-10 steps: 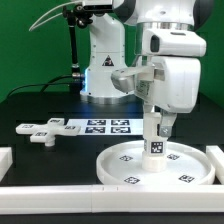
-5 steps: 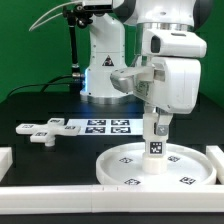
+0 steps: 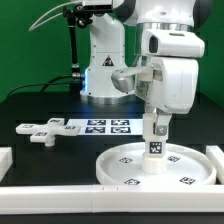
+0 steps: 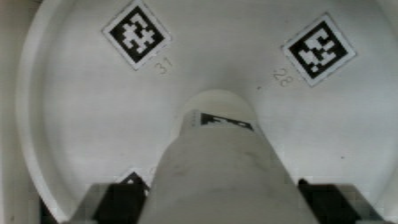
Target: Assemble round table
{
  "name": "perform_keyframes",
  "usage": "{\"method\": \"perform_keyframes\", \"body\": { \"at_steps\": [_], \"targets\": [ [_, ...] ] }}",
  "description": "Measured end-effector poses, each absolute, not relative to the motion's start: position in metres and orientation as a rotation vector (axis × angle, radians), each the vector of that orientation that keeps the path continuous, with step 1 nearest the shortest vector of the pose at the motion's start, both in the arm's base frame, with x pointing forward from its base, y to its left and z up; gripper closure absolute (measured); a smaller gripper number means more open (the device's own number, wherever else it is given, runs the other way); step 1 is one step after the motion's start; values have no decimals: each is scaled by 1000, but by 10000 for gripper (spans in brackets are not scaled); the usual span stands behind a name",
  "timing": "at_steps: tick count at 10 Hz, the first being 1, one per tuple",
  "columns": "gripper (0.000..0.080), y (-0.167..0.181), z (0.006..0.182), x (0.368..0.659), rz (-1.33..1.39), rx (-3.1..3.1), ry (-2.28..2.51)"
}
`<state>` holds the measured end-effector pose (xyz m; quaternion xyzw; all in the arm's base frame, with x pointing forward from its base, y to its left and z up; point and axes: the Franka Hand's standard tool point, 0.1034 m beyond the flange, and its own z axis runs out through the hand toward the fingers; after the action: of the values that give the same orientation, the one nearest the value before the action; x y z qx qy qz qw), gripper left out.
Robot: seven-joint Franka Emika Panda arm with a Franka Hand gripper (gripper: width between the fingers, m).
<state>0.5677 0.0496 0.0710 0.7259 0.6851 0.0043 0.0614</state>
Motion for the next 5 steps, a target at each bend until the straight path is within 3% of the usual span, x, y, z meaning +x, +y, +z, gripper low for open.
{"method": "perform_keyframes", "body": {
  "at_steps": [3, 5],
  "targets": [
    [390, 54, 70, 561, -76, 2627, 1532],
    [390, 53, 70, 561, -85, 2687, 1423]
  ]
}}
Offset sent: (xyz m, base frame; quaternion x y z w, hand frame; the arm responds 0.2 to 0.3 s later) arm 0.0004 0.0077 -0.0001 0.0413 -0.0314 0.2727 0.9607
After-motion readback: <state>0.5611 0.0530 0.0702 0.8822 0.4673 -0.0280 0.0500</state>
